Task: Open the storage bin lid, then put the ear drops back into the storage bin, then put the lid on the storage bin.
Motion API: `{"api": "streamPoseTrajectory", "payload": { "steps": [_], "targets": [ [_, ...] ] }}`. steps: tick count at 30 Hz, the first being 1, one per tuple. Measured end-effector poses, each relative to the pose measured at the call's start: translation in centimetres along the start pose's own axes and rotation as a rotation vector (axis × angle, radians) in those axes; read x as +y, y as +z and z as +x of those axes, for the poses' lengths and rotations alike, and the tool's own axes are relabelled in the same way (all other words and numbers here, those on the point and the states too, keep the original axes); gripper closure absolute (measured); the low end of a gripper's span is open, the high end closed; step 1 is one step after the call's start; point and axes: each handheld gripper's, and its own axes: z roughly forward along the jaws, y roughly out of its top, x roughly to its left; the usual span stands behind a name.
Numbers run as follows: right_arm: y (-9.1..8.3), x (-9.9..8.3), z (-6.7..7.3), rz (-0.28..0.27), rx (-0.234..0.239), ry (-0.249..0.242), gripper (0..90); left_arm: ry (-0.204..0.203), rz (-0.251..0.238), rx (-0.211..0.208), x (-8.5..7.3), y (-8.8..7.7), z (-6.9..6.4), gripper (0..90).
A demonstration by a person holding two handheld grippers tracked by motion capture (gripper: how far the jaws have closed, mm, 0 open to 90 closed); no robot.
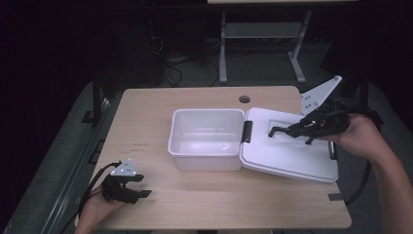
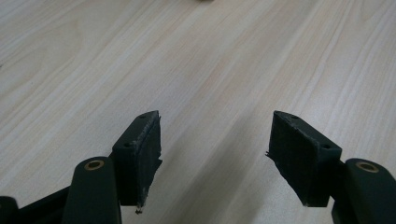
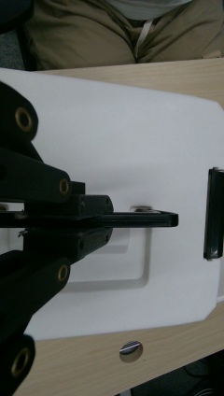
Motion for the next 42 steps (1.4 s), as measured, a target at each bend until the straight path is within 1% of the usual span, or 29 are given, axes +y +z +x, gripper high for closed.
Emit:
{"api": "streamPoseTrajectory", "payload": {
  "steps": [3,10,13,18,21,24,26,29,35,42],
  "targets": [
    [0.4,1.0,-0.4,0.003,0.007,-0.014,84.6,-0.002,0.001,0.001,0.0,0.0,0.0,33.7],
    [1.1,2.4,-0.8,0.004,0.016,-0.035,84.6,0.001,-0.002,-0.001,-0.1,0.0,-0.1,33.4],
    [1.4,2.9,-1.0,-0.006,0.022,-0.038,84.6,0.003,-0.005,-0.002,0.0,0.0,-0.1,33.3],
    [2.0,3.8,-1.3,-0.009,0.03,-0.055,84.6,0.012,0.008,-0.008,0.1,0.2,-0.1,33.3],
    [2.6,4.6,-1.5,-0.02,0.041,-0.066,84.6,0.007,-0.002,-0.009,0.2,0.2,-0.2,33.2],
    [3.3,5.3,-1.8,-0.016,0.048,-0.077,84.7,0.014,0.002,-0.009,0.1,0.2,-0.1,33.2],
    [3.7,5.7,-2.0,-0.017,0.054,-0.079,84.7,0.004,-0.004,-0.011,0.0,0.1,0.0,33.2],
    [4.1,6.3,-2.3,-0.014,0.059,-0.086,84.6,0.006,-0.005,-0.011,0.0,0.1,0.1,33.2],
    [4.8,7.5,-2.6,-0.021,0.063,-0.097,84.6,-0.005,-0.012,-0.015,-0.1,0.1,0.2,33.2],
    [5.8,8.6,-3.0,-0.022,0.067,-0.114,84.6,-0.003,-0.021,-0.015,-0.1,-0.1,0.2,33.2]
  ]
}}
